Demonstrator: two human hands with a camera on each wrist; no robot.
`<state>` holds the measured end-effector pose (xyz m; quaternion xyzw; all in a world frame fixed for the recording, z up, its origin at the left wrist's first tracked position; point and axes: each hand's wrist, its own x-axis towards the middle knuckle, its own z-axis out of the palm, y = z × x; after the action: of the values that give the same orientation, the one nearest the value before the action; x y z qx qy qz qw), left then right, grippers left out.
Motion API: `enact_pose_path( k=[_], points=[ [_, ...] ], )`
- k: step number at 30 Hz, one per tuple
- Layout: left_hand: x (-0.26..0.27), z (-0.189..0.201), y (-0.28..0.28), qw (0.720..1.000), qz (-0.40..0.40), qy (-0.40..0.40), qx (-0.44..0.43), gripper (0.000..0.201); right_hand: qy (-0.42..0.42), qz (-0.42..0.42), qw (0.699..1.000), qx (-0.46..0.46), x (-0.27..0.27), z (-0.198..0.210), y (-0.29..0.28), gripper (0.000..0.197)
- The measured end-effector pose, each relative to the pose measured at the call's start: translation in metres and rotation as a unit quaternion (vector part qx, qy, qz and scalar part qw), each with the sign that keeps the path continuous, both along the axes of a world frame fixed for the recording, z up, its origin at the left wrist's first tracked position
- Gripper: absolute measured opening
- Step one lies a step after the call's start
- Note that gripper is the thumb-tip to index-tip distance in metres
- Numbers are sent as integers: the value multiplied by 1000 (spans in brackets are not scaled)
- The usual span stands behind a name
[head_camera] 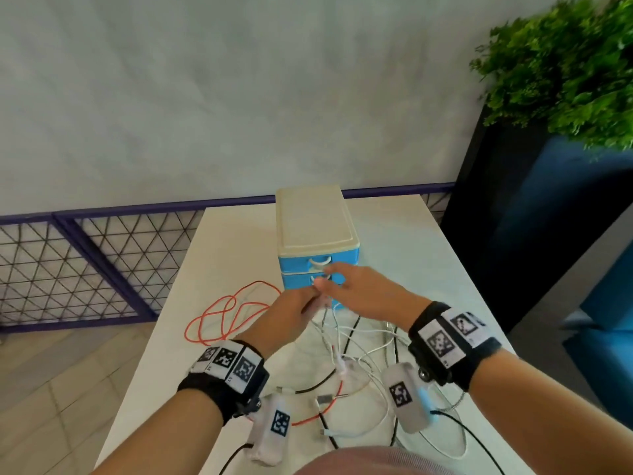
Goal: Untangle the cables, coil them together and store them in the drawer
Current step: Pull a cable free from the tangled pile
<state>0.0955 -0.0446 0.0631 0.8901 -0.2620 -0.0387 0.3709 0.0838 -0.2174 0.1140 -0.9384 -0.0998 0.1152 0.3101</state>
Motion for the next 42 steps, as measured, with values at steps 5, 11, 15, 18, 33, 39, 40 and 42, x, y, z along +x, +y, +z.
enact_pose_path(
  k=[5,11,15,18,33,39,40,42],
  points=[
    [7,24,-5,990,35,19,-137,8,-28,-39,997,59,-2,-1,8,47],
    [4,1,7,998,-13,59,-36,29,-78,-133,957,247,7,17,2,42],
    [0,-46,37,993,4,110,32,28,-101,-260,875,396,19,40,-21,38],
    [0,-58,45,990,29,125,54,25,-107,-280,797,524,14,51,-28,34],
    [0,11,-12,991,35,-100,81,18,-126,-73,986,76,-10,-24,13,29],
    [3,-7,-2,991,29,-47,120,16,-115,-37,992,38,-5,-28,-4,39],
    [4,-12,0,989,21,-31,140,17,-109,-42,990,80,-4,-28,-3,40],
    [4,-20,2,987,13,-1,161,19,-92,-51,979,174,-1,-24,0,36]
  ],
)
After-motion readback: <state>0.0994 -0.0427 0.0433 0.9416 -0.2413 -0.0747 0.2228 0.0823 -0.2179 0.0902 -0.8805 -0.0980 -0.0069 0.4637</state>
